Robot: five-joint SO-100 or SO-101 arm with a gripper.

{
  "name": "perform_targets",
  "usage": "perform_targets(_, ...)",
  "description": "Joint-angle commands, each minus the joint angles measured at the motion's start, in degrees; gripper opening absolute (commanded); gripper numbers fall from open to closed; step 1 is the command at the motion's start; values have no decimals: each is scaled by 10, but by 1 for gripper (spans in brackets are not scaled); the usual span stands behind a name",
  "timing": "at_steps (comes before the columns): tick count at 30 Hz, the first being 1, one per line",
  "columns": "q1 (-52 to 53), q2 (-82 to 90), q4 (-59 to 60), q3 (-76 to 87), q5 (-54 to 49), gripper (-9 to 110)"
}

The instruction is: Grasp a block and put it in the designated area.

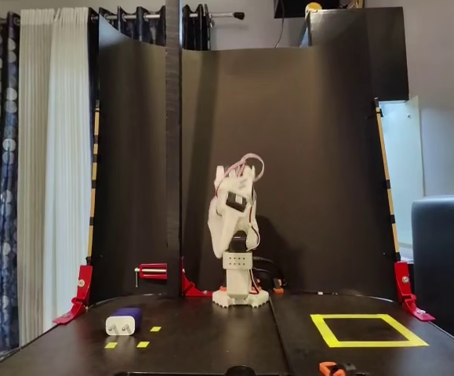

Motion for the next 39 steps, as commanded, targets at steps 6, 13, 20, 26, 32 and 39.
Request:
perform_targets(6, 54, -133, 146, -153, -300, 0)
perform_targets(13, 143, -234, 268, -218, -578, 0)
perform_targets(20, 245, -318, 309, -287, -756, 0)
perform_targets(26, 312, -385, 296, -334, -839, 0)
perform_targets(32, 381, -441, 238, -348, -918, 0)
perform_targets(39, 435, -512, 165, -361, -963, 0)
